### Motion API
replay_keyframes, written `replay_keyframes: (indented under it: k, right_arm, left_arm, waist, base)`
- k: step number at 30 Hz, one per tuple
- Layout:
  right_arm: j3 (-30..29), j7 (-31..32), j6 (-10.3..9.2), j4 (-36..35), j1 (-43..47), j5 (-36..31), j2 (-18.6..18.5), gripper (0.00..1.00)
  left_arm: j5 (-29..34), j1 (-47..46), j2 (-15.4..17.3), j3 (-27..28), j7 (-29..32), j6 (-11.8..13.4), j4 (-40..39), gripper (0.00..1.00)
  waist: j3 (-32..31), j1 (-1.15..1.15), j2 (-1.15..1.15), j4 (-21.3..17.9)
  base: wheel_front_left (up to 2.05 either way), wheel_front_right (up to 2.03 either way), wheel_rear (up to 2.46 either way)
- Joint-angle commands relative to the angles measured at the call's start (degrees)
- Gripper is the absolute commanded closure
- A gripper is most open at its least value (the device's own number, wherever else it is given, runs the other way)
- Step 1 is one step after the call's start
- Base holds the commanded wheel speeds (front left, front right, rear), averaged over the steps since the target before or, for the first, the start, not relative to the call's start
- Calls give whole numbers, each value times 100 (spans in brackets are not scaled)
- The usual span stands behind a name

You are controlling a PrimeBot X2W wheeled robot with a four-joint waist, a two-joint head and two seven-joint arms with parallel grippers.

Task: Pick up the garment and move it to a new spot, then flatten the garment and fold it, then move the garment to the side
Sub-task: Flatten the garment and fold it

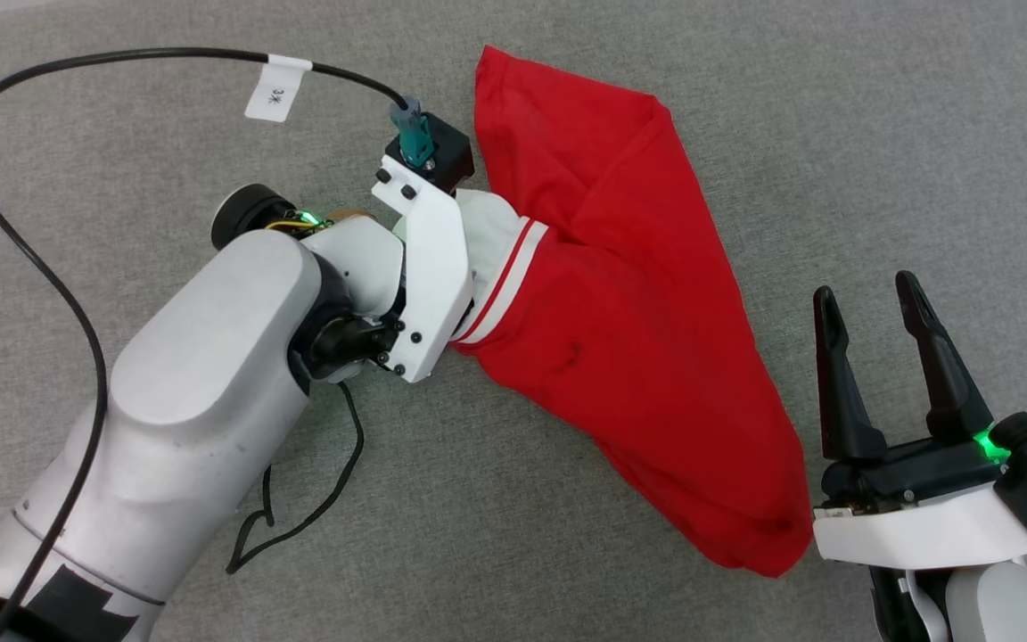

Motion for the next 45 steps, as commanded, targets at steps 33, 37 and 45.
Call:
replay_keyframes:
  k: [33,37,45]
  right_arm:
    - [-197,-12,-4,221,623,-547,9,0]
    - [-197,-12,-4,238,697,-567,10,0]
    - [-344,-12,-4,278,786,-530,10,0]
  left_arm:
    - [-1002,2197,1417,1104,-3105,698,-36,100]
    - [-1173,2972,1694,1213,-3253,869,-333,100]
    - [-1196,4253,1630,997,-3608,1179,-1041,100]
  waist:
    - [-1523,-1,0,1529]
    - [-1648,-1,0,1684]
    - [-1841,-1,0,1826]
  base:
    - [0,0,0]
    - [0,0,0]
    - [0,0,0]
